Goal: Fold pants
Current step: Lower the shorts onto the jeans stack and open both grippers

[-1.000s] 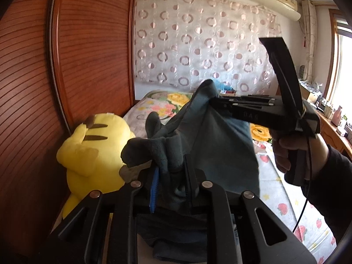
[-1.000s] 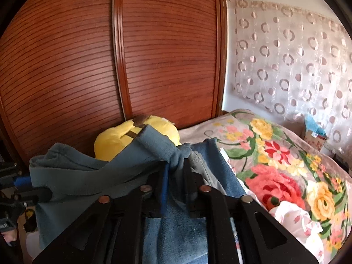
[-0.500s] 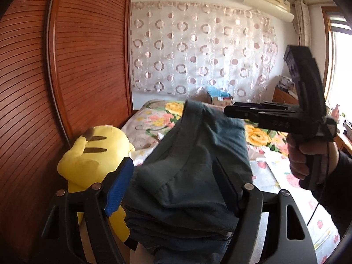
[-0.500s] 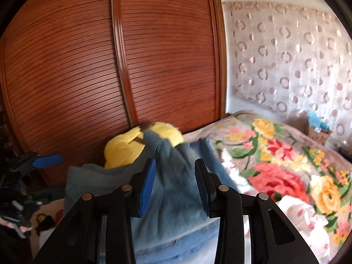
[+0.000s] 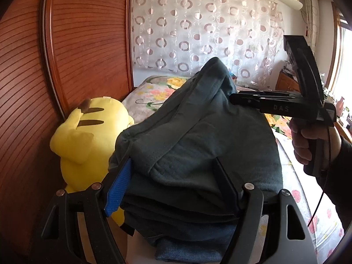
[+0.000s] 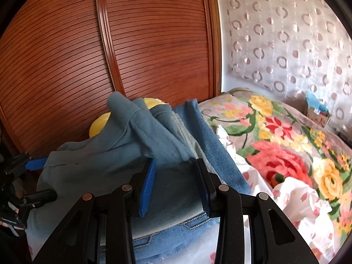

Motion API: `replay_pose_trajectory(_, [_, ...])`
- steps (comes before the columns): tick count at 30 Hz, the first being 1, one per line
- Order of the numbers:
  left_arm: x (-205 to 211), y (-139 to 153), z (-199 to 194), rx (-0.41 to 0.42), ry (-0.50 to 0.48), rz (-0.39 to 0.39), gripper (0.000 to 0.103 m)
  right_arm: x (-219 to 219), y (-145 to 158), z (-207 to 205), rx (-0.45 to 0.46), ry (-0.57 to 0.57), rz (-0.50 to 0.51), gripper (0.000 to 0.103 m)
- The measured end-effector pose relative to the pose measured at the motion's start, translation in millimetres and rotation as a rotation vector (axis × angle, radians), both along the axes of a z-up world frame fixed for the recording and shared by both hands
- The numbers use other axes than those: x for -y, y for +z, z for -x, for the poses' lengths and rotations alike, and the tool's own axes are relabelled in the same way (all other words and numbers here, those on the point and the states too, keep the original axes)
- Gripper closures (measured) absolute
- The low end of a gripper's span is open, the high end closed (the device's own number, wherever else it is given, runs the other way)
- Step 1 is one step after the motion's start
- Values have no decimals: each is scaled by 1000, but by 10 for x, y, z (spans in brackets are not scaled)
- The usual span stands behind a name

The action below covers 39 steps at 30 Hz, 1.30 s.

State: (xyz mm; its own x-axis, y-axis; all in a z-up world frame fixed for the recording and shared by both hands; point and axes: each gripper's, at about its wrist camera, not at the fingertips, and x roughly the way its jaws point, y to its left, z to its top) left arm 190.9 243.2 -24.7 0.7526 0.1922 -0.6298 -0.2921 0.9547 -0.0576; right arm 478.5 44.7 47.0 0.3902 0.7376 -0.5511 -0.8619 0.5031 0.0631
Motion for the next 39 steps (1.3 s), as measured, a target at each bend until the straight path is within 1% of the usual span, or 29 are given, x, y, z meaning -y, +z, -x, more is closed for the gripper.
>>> replay_pose_trajectory(2, [20,1,-2,0,2,-4,28,-8,8,4,-5,-5,-8,65])
replay_pose_trajectory(6, [49,22,13,-4,6,-13,28,-6,50,107,15,-20,-15,65])
replay_pose_trajectory(9, [56,48,23,-9,15,-29,28,143,53,242,27,-30,-29,65])
replay_pose_trajectory(13, [67,112,72,-2,15,-31,28,247,96,417,30,-43,-45,65])
replay_pose_trajectory(17, [105,188,140,11,9,-40,28,333,115,557,26,-70,-56,60])
replay_pose_trajectory(23, [152,284,265,27,6,-59,27,451,162,793,25,-85,-68,57])
replay_pose_trajectory(26, [182,314,319,31,4,-68,26,512,192,910,28,-90,-74,55])
replay_pose_trajectory(27, [193,324,335,32,3,-71,23,532,201,950,29,-91,-76,54])
replay_pose_trajectory(30, [219,349,401,36,-8,-66,22,577,217,1055,32,-92,-78,52])
replay_pose_trajectory(32, [221,349,441,37,-8,-68,14,604,223,1119,33,-92,-81,51])
replay_pose_trajectory(34, [233,359,472,40,-5,-76,14,632,223,1177,34,-93,-83,50])
replay_pose_trajectory(39, [234,361,523,21,-13,-68,14,692,219,1299,35,-94,-87,47])
